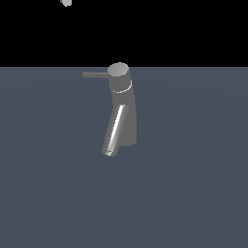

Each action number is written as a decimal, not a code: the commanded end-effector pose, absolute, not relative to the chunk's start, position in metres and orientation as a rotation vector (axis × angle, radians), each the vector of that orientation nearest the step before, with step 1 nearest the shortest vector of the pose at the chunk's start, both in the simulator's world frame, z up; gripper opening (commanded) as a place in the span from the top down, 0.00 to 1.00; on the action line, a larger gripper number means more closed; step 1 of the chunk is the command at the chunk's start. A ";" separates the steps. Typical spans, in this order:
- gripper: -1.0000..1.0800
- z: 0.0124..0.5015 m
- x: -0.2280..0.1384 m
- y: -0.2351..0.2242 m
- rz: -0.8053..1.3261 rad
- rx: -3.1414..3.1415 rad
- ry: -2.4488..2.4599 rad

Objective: Turn on the faucet by rotating a designated handle.

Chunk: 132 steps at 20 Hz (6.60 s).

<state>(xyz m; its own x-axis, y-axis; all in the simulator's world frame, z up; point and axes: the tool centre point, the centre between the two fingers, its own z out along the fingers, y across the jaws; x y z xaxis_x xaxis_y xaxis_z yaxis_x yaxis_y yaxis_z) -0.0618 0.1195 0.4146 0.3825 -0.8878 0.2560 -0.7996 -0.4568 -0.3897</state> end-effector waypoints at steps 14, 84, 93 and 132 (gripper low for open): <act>1.00 0.330 -0.006 0.102 -0.658 -1.904 1.970; 1.00 0.225 -0.102 0.078 -0.641 -1.677 2.104; 1.00 0.223 -0.110 0.053 -0.643 -1.673 2.111; 1.00 0.246 -0.101 -0.061 -0.647 -1.665 2.125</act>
